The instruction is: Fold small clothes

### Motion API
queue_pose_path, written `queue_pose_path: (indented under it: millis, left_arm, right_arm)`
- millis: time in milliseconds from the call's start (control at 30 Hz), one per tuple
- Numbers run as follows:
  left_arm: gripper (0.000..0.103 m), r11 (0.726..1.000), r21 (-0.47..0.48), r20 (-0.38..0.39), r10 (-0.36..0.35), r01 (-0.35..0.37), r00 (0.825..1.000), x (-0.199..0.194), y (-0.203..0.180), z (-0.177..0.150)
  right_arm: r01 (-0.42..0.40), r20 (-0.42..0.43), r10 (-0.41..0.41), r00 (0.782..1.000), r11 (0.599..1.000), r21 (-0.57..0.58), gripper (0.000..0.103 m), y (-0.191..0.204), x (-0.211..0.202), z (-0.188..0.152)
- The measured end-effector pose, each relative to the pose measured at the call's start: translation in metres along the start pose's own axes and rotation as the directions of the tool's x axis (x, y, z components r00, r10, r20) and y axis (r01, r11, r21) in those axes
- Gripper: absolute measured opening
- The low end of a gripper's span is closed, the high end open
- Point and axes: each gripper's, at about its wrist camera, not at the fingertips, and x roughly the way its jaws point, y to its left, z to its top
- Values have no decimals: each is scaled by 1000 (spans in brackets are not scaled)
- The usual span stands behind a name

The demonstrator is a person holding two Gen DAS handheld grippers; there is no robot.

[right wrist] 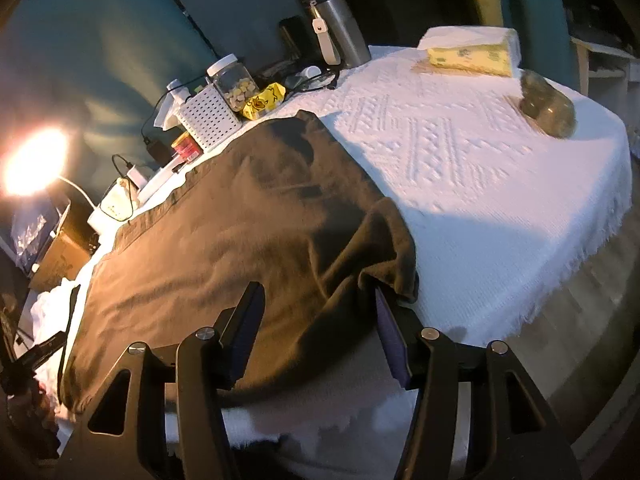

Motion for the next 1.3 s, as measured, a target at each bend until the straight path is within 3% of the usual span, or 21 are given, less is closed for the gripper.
queue_pose_path:
  millis: [400, 500, 600, 733, 800, 867, 1100, 1300]
  left_arm:
    - [52, 999, -2, -43, 37, -37, 998, 20, 5, 14]
    - [52, 999, -6, -40, 47, -48, 998, 22, 6, 21]
    - [52, 998, -19, -41, 55, -56, 998, 25, 8, 26]
    - [52, 998, -22, -44, 57, -58, 997, 31, 8, 34]
    - [52, 998, -16, -44, 53, -54, 998, 33, 7, 39]
    - [52, 999, -11, -44, 49, -50, 998, 36, 6, 44]
    - [52, 999, 2, -43, 44, -44, 998, 41, 7, 56]
    - [52, 999, 6, -26, 39, -39, 999, 39, 16, 61]
  right_arm:
    - [-5, 35, 5, 999, 1000, -2, 66, 11, 43, 37]
    - [-42, 24, 43, 999, 999, -18, 66, 19, 55, 42]
    - [-74, -3, 74, 997, 996, -58, 66, 32, 68, 49]
    - [-43, -43, 36, 998, 984, -175, 65, 54, 84, 57]
    - [-37, -71, 22, 997, 975, -219, 58, 62, 91, 59]
    - [-17, -83, -4, 997, 968, -252, 28, 68, 97, 59]
    - [-62, -119, 26, 992, 949, -308, 21, 85, 108, 64]
    - [-98, -87, 75, 993, 947, -306, 20, 108, 96, 76]
